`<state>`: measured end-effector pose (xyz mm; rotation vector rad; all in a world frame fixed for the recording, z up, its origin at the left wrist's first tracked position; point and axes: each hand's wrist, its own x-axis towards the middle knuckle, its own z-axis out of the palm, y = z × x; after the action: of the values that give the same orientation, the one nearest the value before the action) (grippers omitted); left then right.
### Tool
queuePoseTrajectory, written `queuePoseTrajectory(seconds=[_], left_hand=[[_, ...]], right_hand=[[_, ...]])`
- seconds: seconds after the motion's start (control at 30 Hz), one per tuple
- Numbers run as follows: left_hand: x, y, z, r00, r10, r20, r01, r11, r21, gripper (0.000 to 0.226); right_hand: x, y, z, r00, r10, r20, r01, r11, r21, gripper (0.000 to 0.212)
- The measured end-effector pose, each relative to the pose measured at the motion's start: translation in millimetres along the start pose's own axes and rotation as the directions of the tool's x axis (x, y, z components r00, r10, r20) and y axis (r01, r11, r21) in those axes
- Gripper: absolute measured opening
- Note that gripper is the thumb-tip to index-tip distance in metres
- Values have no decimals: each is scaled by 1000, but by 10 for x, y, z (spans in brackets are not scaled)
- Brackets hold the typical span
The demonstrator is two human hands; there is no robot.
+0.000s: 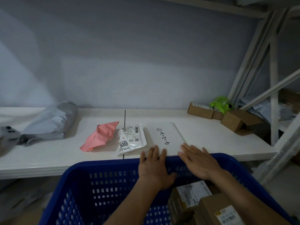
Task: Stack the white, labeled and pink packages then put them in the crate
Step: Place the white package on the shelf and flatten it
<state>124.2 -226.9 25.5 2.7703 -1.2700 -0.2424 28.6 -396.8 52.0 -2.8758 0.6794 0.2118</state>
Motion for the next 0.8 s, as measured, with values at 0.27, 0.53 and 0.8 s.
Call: queuePoseTrajectory(seconds=[0.27,0.53,0.8], left_hand=[[35,-49,-4,999,24,23,-24,1000,-8,104],[38,-38,-4,999,23,22,-23,1000,2,104],[-44,-61,-9,998,57,-2,-57,998,0,105]], right_hand=[[523,-544,-156,993,-119,-5,119,988,101,60],[882,-440,-48,998,61,-5,-61,997,54,69],[695,-458,127,996,56,-65,-56,998,0,69]])
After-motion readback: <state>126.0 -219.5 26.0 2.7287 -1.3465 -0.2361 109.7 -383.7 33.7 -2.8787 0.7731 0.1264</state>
